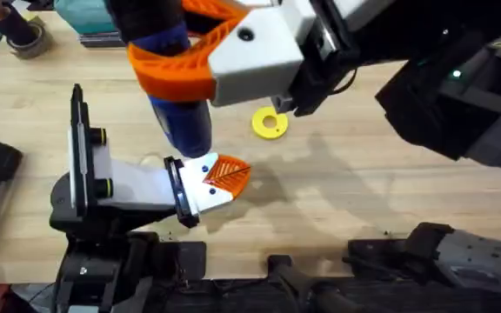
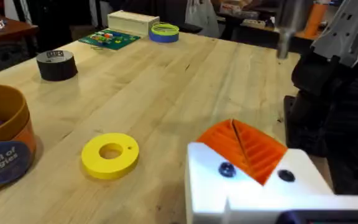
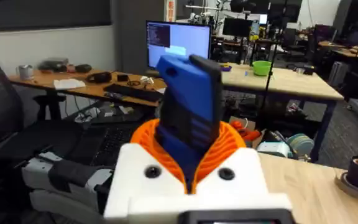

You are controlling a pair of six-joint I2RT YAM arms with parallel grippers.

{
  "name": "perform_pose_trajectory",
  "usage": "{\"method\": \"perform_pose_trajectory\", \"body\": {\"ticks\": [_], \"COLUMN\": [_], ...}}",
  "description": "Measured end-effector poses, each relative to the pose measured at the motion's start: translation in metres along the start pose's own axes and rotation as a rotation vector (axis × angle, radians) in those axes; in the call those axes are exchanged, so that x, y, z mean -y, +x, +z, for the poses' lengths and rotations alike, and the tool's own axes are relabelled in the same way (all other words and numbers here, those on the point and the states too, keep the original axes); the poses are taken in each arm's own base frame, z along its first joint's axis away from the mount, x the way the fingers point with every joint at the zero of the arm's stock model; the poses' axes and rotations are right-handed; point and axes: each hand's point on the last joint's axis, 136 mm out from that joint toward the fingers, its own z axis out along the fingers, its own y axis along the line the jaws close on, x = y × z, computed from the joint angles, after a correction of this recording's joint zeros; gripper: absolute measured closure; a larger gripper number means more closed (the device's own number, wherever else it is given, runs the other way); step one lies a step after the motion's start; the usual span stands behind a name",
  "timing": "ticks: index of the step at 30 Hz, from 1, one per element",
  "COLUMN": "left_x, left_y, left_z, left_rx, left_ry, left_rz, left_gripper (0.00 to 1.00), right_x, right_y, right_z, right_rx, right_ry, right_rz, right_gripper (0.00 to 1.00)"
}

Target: Pick up the gripper from the table and insert it into the empty holder that is missing its gripper. Then pick up a screw, insert it into the mounting hole, and use the screwdriver to tighten it. Finally, clean up the table by picking up the vegetable and placing it into the bucket.

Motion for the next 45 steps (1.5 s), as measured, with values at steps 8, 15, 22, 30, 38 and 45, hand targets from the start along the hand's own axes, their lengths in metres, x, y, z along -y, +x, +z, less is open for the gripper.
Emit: {"method": "perform_pose_trajectory", "body": {"ticks": [8, 15, 22, 30, 38, 45], "left_x": [0.0, 0.0, 0.0, 0.0, 0.0, 0.0], "left_y": [0.0, 0.0, 0.0, 0.0, 0.0, 0.0], "left_z": [0.0, 0.0, 0.0, 0.0, 0.0, 0.0], "left_rx": [0.0, 0.0, 0.0, 0.0, 0.0, 0.0], "left_ry": [0.0, 0.0, -0.001, 0.0, 0.0, 0.0], "left_rz": [0.0, 0.0, 0.0, 0.0, 0.0, 0.0], "left_gripper": [0.991, 0.991, 0.991, 0.991, 0.991, 0.991], "right_x": [0.0, 0.0, 0.0, 0.0, 0.004, 0.007], "right_y": [0.018, 0.026, 0.036, 0.036, 0.044, 0.053], "right_z": [-0.003, -0.004, -0.004, -0.005, 0.0, 0.002], "right_rx": [-0.018, -0.027, -0.036, -0.029, -0.026, -0.038], "right_ry": [0.007, 0.013, 0.024, 0.027, 0.02, 0.019], "right_rz": [0.033, 0.043, 0.043, 0.021, 0.017, 0.038], "right_gripper": [0.979, 0.979, 0.979, 0.979, 0.979, 0.979]}}
